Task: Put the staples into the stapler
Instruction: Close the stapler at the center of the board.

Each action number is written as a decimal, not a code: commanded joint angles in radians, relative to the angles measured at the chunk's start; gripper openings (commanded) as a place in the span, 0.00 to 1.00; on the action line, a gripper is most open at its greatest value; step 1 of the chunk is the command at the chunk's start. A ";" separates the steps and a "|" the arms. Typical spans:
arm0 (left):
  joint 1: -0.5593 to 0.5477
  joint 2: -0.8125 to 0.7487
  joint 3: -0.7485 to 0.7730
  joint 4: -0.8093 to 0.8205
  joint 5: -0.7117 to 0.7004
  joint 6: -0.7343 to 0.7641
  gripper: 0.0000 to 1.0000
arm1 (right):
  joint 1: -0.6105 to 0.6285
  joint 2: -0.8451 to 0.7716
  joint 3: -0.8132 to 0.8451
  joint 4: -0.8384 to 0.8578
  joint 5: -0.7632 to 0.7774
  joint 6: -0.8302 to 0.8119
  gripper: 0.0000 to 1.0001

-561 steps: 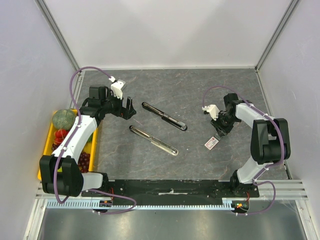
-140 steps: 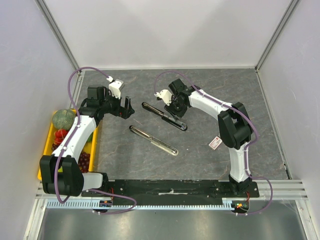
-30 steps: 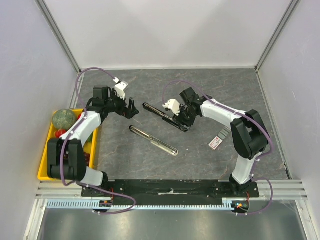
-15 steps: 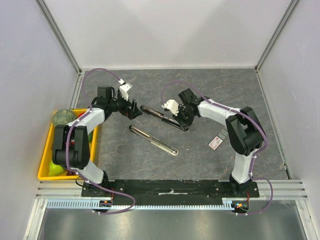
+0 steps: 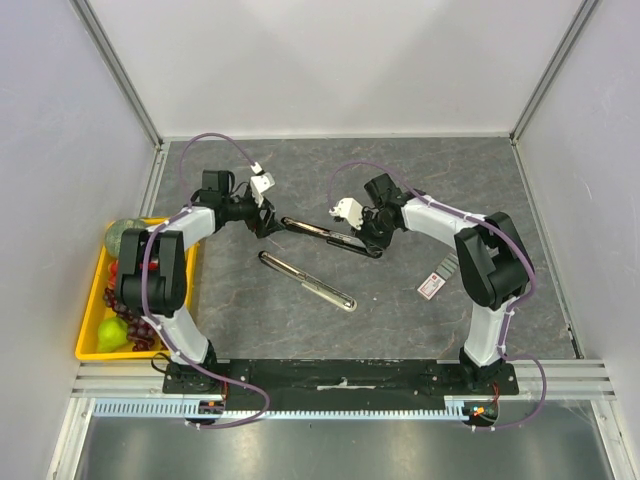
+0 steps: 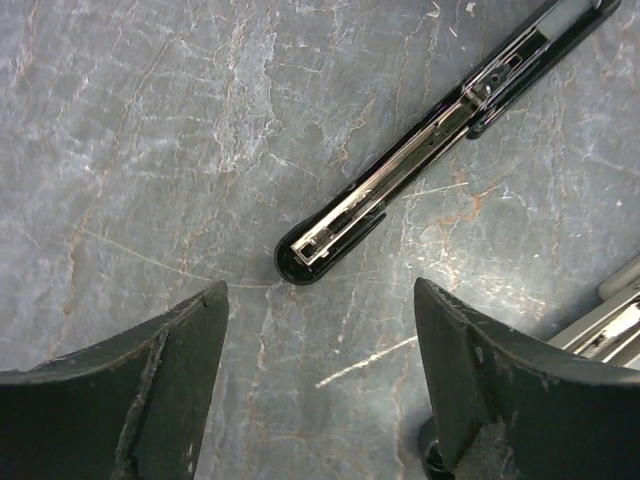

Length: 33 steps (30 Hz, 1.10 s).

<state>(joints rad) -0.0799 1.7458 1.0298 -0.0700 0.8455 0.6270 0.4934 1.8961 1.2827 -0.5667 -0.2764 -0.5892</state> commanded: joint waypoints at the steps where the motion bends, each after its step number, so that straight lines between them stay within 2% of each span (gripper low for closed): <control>1: 0.002 0.047 0.062 -0.013 0.070 0.209 0.77 | -0.012 -0.002 0.021 -0.009 0.002 -0.027 0.07; 5: -0.015 0.104 0.131 -0.031 0.053 0.243 0.64 | -0.013 -0.002 0.030 -0.016 0.000 -0.032 0.06; 15: -0.096 0.210 0.231 -0.237 -0.026 0.418 0.61 | -0.039 -0.032 0.020 -0.033 -0.018 -0.054 0.07; 27: -0.129 0.299 0.345 -0.384 -0.069 0.470 0.45 | -0.049 -0.043 0.020 -0.045 -0.018 -0.072 0.08; 30: -0.146 0.310 0.357 -0.406 -0.091 0.500 0.47 | -0.055 -0.045 0.024 -0.062 -0.023 -0.090 0.08; 33: -0.152 0.311 0.348 -0.393 -0.097 0.511 0.57 | -0.059 -0.037 0.036 -0.090 -0.027 -0.116 0.08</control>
<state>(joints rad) -0.2169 2.0296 1.3655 -0.4263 0.7811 1.0630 0.4442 1.8931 1.2835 -0.6014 -0.2955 -0.6540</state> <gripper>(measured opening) 0.531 0.209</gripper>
